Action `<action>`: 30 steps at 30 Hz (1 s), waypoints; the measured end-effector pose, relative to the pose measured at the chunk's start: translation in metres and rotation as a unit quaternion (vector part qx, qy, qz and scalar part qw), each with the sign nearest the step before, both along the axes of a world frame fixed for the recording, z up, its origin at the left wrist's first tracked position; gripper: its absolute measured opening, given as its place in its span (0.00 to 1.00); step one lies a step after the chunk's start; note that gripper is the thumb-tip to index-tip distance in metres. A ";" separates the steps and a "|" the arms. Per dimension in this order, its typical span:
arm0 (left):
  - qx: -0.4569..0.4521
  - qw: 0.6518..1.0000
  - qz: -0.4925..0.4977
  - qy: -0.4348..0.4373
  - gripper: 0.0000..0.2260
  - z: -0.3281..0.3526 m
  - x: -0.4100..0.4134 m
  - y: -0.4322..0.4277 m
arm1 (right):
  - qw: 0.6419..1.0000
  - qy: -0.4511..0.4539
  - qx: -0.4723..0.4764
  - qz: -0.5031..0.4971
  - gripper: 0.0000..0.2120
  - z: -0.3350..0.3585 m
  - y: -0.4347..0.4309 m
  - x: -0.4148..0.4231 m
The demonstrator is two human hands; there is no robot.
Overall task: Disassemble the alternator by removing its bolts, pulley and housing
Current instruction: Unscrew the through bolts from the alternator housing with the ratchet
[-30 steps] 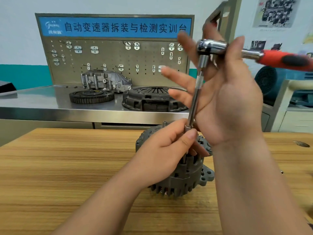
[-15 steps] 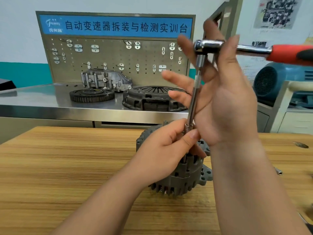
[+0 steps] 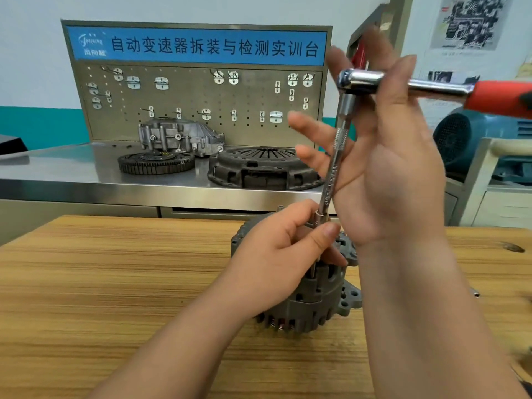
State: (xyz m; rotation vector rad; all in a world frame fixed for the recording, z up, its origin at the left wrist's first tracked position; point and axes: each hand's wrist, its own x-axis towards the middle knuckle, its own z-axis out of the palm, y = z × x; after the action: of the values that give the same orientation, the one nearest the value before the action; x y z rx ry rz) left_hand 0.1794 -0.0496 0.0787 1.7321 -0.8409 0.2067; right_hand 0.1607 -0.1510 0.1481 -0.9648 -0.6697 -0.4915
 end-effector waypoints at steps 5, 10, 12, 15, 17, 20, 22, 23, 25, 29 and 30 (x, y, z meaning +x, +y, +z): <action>0.002 1.000 -0.019 0.007 0.09 0.002 0.000 0.001 | 0.998 0.050 0.001 0.024 0.20 0.001 -0.003 0.000; -0.014 1.000 -0.005 0.005 0.04 -0.001 0.001 0.001 | 0.994 -0.066 -0.024 -0.078 0.14 0.001 0.002 -0.004; -0.020 1.000 -0.003 0.003 0.04 -0.001 0.001 0.000 | 0.996 -0.061 -0.019 -0.054 0.16 0.001 0.004 -0.004; -0.027 1.000 -0.011 -0.001 0.07 -0.002 0.001 -0.001 | 1.000 -0.003 -0.001 0.009 0.16 0.001 0.004 -0.003; -0.025 0.999 -0.027 -0.002 0.08 -0.002 0.000 -0.001 | 0.998 0.044 0.001 0.053 0.21 0.002 0.000 -0.001; -0.013 0.999 -0.031 -0.004 0.10 -0.001 0.000 0.000 | 0.993 0.076 -0.008 0.085 0.25 0.002 -0.004 0.001; -0.012 1.000 -0.022 -0.013 0.08 -0.001 0.002 0.000 | 0.996 0.057 -0.002 0.063 0.19 0.001 -0.001 -0.001; -0.016 1.000 -0.017 -0.011 0.09 -0.001 0.002 0.000 | 0.999 0.035 0.001 0.038 0.15 0.001 0.001 -0.002; -0.018 1.000 -0.007 -0.006 0.12 -0.001 0.002 -0.001 | 1.000 -0.018 -0.004 -0.018 0.08 0.001 0.003 -0.004; -0.015 1.000 0.008 -0.013 0.07 -0.003 0.003 -0.001 | 0.999 -0.039 0.001 -0.028 0.13 0.001 0.004 -0.004; -0.016 1.000 0.006 -0.010 0.08 -0.003 0.003 -0.001 | 1.000 -0.022 0.001 -0.011 0.14 0.001 0.004 -0.004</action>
State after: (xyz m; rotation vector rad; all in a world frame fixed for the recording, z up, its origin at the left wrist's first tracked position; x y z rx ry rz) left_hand 0.1820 -0.0507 0.0752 1.7085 -0.8386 0.2445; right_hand 0.1565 -0.1473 0.1496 -0.9628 -0.6985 -0.5327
